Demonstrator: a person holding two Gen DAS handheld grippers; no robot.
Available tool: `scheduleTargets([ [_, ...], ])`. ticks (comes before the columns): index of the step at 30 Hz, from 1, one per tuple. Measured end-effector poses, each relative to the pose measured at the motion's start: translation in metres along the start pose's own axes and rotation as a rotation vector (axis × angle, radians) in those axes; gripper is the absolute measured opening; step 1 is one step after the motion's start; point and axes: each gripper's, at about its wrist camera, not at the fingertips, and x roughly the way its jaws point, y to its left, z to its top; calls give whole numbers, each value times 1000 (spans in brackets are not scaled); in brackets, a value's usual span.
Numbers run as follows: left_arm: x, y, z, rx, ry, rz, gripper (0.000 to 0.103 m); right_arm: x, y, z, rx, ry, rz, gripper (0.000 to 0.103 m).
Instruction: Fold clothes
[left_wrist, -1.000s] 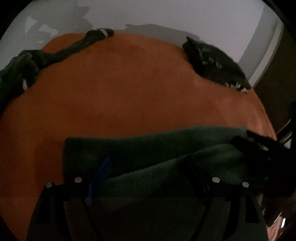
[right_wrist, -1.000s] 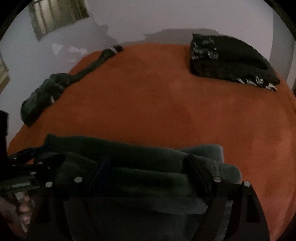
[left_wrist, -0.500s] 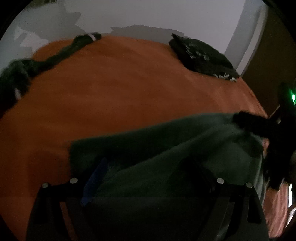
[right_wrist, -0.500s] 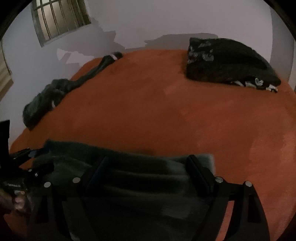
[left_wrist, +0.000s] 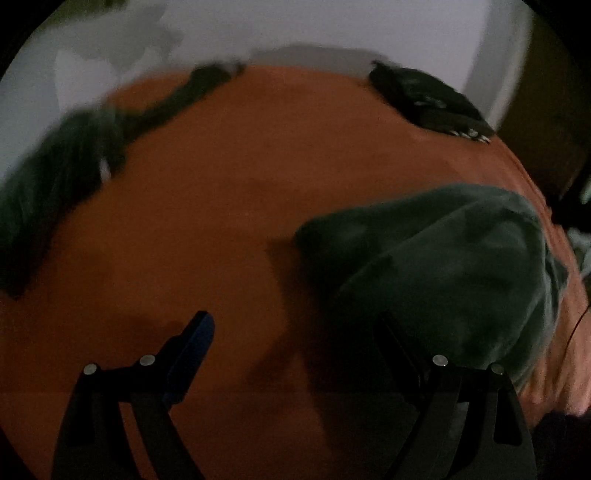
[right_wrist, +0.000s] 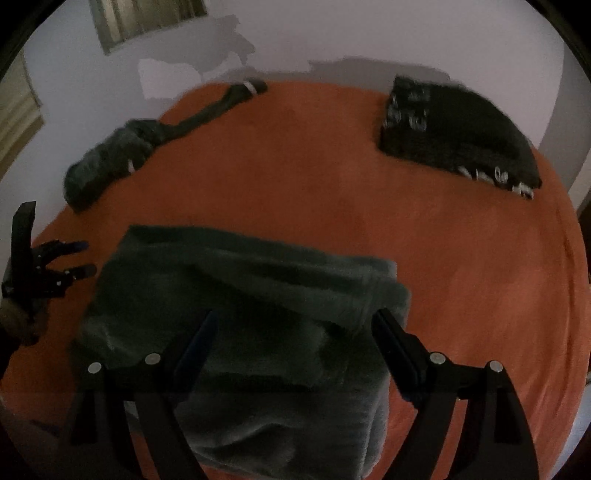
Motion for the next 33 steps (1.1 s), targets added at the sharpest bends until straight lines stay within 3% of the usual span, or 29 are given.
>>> scheduleTargets([
  [2,-5,3,-12,-26,15,-17,89,-1,-4,-6,24,20,9,85],
  [4,-17,-8,-26,31,19,-33,89,-10,-5,-20,12,16,16,85],
  [7,-33,-39,-54,214,97,-163,89,-23,6,-49,-109,22,-42,85],
  [10,-52,-82,-80,466,98,-160,89,-22,36,-81,-341,84,-101,85],
  [14,-60,-130,-107,714,49,-87,89,-18,91,-137,-792,43,-301,84],
  [18,-43,-157,-145,916,27,35,89,3,115,-194,-1103,0,-463,84],
  [21,-32,-154,-175,1066,-17,167,89,17,109,-215,-1186,-8,-556,84],
  [24,-24,-141,-190,1140,-36,262,89,30,96,-222,-1208,-18,-653,84],
  [28,-13,-125,-191,1122,-70,297,90,44,83,-214,-1202,-26,-693,84],
  [31,-8,-125,-194,1153,-136,318,101,52,80,-212,-1252,-48,-696,84],
  [33,-4,-128,-195,1195,-173,322,103,58,80,-211,-1287,-63,-705,85],
])
